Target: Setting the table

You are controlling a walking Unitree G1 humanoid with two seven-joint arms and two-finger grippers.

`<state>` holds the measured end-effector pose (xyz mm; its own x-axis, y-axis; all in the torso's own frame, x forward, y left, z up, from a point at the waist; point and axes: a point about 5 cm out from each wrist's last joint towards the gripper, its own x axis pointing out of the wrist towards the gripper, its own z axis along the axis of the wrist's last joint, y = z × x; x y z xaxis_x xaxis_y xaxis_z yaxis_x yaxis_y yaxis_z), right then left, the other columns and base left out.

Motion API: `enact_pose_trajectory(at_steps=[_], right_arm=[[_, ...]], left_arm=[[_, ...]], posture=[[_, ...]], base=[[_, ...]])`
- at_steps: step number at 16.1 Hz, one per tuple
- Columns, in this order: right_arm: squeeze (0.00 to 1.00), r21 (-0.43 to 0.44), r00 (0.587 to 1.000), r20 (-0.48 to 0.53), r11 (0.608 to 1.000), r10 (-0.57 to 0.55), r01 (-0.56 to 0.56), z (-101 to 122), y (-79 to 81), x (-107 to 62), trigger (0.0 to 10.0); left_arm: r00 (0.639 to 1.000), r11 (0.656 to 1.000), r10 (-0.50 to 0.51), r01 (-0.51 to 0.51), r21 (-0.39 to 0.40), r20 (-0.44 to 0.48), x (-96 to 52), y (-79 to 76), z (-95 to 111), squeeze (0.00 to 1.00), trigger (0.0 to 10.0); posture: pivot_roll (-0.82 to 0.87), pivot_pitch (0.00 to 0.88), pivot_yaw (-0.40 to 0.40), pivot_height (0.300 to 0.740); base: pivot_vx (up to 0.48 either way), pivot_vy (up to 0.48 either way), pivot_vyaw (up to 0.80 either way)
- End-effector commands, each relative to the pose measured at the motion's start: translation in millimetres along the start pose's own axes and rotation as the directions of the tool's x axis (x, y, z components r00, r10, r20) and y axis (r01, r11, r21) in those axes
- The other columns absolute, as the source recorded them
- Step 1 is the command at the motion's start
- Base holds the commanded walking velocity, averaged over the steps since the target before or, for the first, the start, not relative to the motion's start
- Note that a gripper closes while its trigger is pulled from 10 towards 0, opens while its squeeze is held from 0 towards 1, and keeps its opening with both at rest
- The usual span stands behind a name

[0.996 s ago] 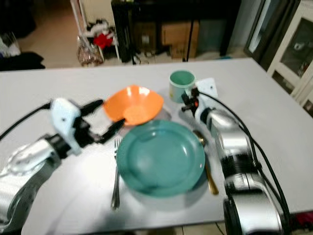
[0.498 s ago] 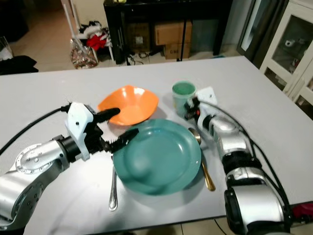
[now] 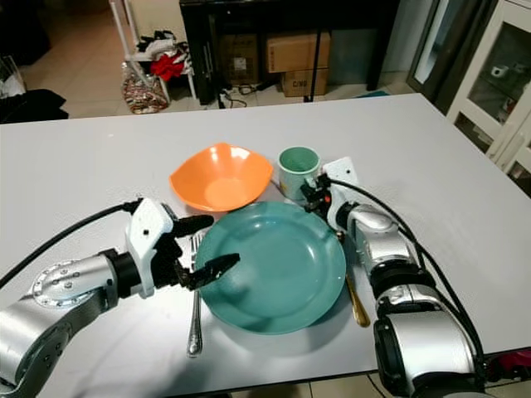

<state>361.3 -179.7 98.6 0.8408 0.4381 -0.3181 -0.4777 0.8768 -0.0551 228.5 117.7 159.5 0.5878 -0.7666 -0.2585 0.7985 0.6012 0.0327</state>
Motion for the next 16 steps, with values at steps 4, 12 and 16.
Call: enact_pose_trajectory(at_steps=[4,12,16], right_arm=[[0.45,-0.009,1.000,0.007,1.000,-0.004,0.004,3.4,-4.0,-1.2,10.0],[1.00,0.045,0.998,0.046,0.998,0.033,-0.035,-4.5,-12.0,-16.7,10.0],[1.00,-0.023,0.993,0.085,0.996,0.083,-0.081,1.6,-18.7,-55.0,10.0]], left_arm=[[1.000,1.000,0.021,-0.021,0.011,-0.009,-2.3,2.7,1.5,0.00,10.0],[1.000,1.000,0.020,-0.020,-0.011,0.015,-0.3,4.3,4.4,0.00,10.0],[0.999,0.999,0.028,-0.027,-0.018,0.046,-6.5,1.4,7.6,0.45,10.0]], posture=[[-0.01,0.000,0.082,0.740],[-0.04,0.000,0.089,0.740],[-0.04,0.000,0.066,0.740]], base=[[0.000,0.000,0.00],[0.000,0.000,0.00],[0.000,0.000,0.00]])
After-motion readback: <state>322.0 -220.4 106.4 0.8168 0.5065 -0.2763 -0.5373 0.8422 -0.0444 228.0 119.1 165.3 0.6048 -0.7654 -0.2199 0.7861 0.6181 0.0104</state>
